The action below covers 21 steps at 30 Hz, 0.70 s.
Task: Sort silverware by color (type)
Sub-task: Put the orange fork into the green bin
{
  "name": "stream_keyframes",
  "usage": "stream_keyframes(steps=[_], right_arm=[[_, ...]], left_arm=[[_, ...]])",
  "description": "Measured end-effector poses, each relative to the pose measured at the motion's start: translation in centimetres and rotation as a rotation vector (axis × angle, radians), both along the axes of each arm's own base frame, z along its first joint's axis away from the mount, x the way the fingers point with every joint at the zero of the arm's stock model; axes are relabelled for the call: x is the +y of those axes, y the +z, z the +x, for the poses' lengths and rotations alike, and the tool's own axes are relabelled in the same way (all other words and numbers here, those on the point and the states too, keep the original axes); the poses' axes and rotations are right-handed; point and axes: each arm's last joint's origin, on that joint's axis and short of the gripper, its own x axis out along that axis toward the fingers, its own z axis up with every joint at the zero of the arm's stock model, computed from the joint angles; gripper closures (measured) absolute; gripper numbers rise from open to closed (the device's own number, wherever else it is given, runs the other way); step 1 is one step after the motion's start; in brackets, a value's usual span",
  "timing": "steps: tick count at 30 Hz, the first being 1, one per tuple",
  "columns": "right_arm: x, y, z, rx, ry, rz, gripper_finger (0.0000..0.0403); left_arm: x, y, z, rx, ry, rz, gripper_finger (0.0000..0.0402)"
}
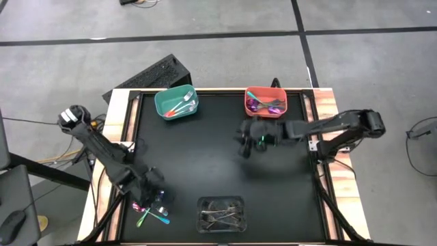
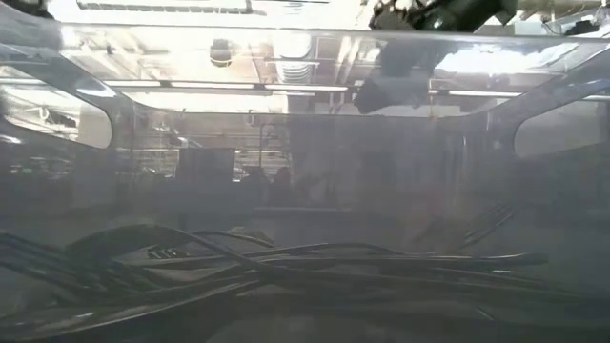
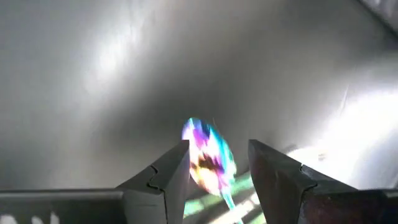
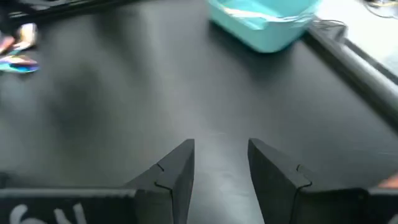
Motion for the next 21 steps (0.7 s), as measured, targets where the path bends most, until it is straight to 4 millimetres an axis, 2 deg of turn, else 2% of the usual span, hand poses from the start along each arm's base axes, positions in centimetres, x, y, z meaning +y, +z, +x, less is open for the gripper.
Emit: stream_keyframes(steps=[6,10,14,21], right_arm=[[6.3,-1.7,1.3,-0.057,0.021,-0.023,0.0236],[9.1,-2.5,2.2,-0.122,0.076,-0.072,0.0236],[10.1,-2.6,2.7,-0.183,0.105,-0.087,0.0237],[10.1,-2.5,2.8,-0.194,0.099,-0.084,0.0237]], left_arm=[[-3.4,-1.7,-2.2,0.081,0.057,-0.063,0.0253],[-4.5,-3.0,-3.2,0.145,0.013,-0.023,0.0253],[-5.0,-4.0,-3.6,0.177,-0.106,0.042,0.0253],[-5.4,-4.8,-3.6,0.201,-0.218,0.101,0.0260]])
